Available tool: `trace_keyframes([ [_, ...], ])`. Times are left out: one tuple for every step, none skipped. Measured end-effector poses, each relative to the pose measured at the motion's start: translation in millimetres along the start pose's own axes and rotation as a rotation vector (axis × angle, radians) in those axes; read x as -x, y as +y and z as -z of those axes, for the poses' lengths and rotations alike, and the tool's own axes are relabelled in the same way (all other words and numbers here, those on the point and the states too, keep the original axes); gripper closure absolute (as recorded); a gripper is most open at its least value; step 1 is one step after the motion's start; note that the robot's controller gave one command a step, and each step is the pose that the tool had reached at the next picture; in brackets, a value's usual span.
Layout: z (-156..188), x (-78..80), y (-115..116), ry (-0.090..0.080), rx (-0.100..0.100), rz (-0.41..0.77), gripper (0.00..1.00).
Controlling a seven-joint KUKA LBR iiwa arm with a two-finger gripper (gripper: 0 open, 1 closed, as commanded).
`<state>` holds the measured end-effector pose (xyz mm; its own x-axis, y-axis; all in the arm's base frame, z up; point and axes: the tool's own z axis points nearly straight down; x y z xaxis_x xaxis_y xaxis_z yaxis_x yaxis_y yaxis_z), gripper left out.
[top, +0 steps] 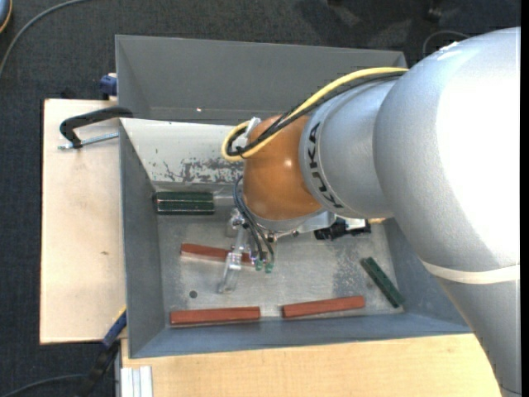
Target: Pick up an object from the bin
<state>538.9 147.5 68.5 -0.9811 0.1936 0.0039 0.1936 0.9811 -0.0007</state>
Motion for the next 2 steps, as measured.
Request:
trace_keyframes([
  [0.7, 0.2, 1.0, -0.003, 0.002, 0.000, 0.00],
  [0.8, 0.2, 1.1, -0.003, 0.002, 0.000, 1.00],
])
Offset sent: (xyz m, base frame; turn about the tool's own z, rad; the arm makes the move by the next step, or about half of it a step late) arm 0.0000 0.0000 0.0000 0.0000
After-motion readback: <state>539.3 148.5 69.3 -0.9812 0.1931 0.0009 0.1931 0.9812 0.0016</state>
